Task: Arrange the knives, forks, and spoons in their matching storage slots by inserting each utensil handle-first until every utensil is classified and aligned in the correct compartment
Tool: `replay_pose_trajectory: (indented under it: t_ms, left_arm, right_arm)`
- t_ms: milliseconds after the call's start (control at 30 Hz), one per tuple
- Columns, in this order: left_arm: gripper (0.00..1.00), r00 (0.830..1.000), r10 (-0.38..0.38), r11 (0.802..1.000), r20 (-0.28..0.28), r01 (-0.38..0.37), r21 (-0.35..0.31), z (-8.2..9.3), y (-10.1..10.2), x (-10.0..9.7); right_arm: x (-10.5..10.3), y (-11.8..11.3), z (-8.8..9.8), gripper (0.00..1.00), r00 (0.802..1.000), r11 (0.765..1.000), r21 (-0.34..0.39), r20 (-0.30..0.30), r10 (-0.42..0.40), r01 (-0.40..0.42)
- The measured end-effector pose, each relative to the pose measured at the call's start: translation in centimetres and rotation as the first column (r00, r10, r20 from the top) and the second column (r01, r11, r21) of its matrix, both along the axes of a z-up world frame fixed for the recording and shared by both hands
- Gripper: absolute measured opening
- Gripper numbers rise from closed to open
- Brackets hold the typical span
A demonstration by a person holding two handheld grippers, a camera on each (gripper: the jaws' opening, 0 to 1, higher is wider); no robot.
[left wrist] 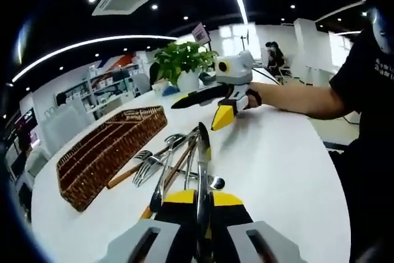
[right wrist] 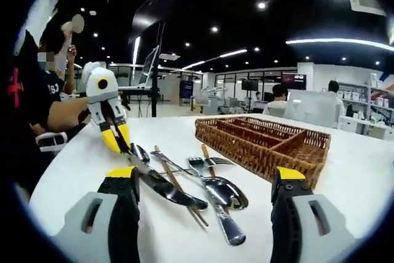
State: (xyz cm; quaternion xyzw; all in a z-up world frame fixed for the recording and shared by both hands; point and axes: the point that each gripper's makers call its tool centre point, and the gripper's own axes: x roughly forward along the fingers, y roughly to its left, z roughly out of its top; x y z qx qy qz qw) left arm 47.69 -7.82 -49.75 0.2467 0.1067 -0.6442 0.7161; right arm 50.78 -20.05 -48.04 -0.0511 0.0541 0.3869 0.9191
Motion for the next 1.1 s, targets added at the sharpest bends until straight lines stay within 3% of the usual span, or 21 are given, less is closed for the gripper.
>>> replay_pose_trajectory:
  t_ms: [67, 133, 167, 200, 233, 267, 333, 400, 433, 567, 600, 667, 800, 867, 933, 1100]
  left_arm:
    - [0.05, 1.000, -0.006, 1.000, 0.028, 0.007, -0.016, 0.4, -0.1, 0.2]
    - [0.05, 0.997, -0.004, 0.999, 0.072, 0.007, -0.040, 0.9, -0.3, 0.6]
    - [0.00, 0.997, -0.006, 0.999, 0.072, 0.009, -0.039, 0.9, -0.2, 0.5]
    - [0.00, 0.999, 0.051, 0.998, 0.013, -0.050, -0.031, 0.6, 0.4, 0.6]
    - [0.00, 0.995, -0.034, 0.995, 0.094, 0.043, -0.094, 1.9, -0.6, 0.3]
    - [0.00, 0.999, -0.019, 0.994, 0.044, 0.024, -0.106, 2.3, -0.5, -0.3]
    - [0.00, 0.996, -0.021, 0.995, 0.082, 0.029, -0.092, 2.3, -0.5, -0.2]
    - [0.00, 0.997, -0.027, 0.997, 0.071, 0.032, -0.071, 1.7, -0.5, 0.2]
    - [0.00, 0.997, -0.027, 0.998, 0.075, 0.031, -0.056, 1.4, -0.4, 0.3]
    - [0.00, 0.999, -0.052, 0.999, 0.006, 0.052, 0.006, -0.1, 0.1, -0.2]
    - [0.00, 0.999, -0.041, 0.999, 0.028, 0.041, 0.000, 0.0, 0.1, 0.1]
    - [0.01, 1.000, -0.028, 1.000, 0.006, 0.028, -0.001, 0.0, 0.2, 0.3]
    - [0.26, 0.998, -0.059, 0.998, 0.013, 0.059, -0.003, -0.1, 0.0, 0.9]
    - [0.35, 0.995, -0.072, 0.997, 0.063, 0.071, 0.021, -0.2, -0.1, 2.0]
    - [0.35, 0.996, -0.089, 0.994, 0.023, 0.088, 0.059, -0.6, 0.0, 2.5]
    - [0.33, 0.985, -0.173, 0.972, -0.015, 0.173, 0.161, -1.9, 0.4, 2.1]
  right_arm:
    - [-0.6, 0.6, -1.1, 0.72, 0.998, 0.999, -0.007, -0.058, 0.037, -0.037]
    - [-0.7, 0.7, -1.2, 0.61, 0.997, 0.999, -0.006, -0.066, 0.044, -0.044]
    - [-0.9, 0.8, -1.1, 0.54, 0.996, 0.998, 0.001, -0.072, 0.060, -0.060]
    - [-1.3, 0.9, -1.0, 0.47, 0.994, 0.997, 0.014, -0.076, 0.081, -0.080]
    - [-1.5, 1.2, -0.8, 0.39, 0.993, 0.996, 0.020, -0.071, 0.094, -0.092]
    - [-1.6, 1.2, -0.8, 0.36, 0.993, 0.995, 0.021, -0.070, 0.095, -0.094]
    - [-1.6, 1.4, -0.9, 0.34, 0.992, 0.995, 0.018, -0.074, 0.102, -0.101]
    - [-1.7, 1.6, -1.5, 0.30, 0.991, 0.994, -0.009, -0.081, 0.111, -0.112]
    - [-1.6, 1.6, -1.5, 0.31, 0.991, 0.994, -0.014, -0.080, 0.107, -0.108]
    - [-1.7, 1.5, -1.5, 0.36, 0.990, 0.994, -0.003, -0.089, 0.109, -0.110]
    - [-1.7, 1.5, -1.5, 0.36, 0.990, 0.994, -0.005, -0.088, 0.110, -0.110]
    - [-1.7, 1.6, -1.5, 0.36, 0.990, 0.994, -0.007, -0.089, 0.112, -0.113]
    - [-1.8, 1.7, -1.7, 0.38, 0.988, 0.993, -0.009, -0.094, 0.119, -0.121]
    - [-1.8, 1.7, -1.7, 0.39, 0.988, 0.993, -0.007, -0.098, 0.118, -0.119]
    - [-1.8, 1.6, -1.6, 0.39, 0.988, 0.993, -0.005, -0.098, 0.116, -0.117]
    - [-1.7, 1.6, -1.7, 0.40, 0.989, 0.994, -0.004, -0.100, 0.113, -0.114]
